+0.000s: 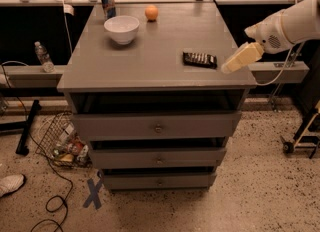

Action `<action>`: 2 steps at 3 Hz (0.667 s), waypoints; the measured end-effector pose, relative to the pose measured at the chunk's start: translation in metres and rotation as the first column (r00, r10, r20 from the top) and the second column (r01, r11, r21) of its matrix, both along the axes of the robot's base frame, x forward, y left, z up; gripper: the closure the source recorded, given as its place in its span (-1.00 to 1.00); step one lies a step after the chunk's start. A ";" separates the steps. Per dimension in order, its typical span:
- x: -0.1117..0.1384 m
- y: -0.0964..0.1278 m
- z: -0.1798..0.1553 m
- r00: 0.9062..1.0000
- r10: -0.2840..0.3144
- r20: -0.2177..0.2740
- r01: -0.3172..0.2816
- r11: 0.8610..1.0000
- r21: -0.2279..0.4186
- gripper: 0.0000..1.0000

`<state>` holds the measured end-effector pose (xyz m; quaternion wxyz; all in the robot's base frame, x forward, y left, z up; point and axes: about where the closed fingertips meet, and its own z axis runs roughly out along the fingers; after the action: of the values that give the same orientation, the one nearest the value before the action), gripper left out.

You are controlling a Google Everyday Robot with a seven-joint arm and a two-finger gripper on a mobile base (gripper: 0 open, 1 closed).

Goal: Move rxbar chocolate near white bowl

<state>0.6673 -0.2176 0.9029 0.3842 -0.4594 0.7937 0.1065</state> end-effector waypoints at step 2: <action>0.009 0.010 -0.009 0.999 0.038 0.002 -0.038 0.999 0.014 -1.00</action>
Offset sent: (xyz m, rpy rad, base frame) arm 0.0203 0.0197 -0.0173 0.0337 -0.0110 0.0847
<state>0.6762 -0.2074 0.8939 0.3859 -0.4715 0.7839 0.1190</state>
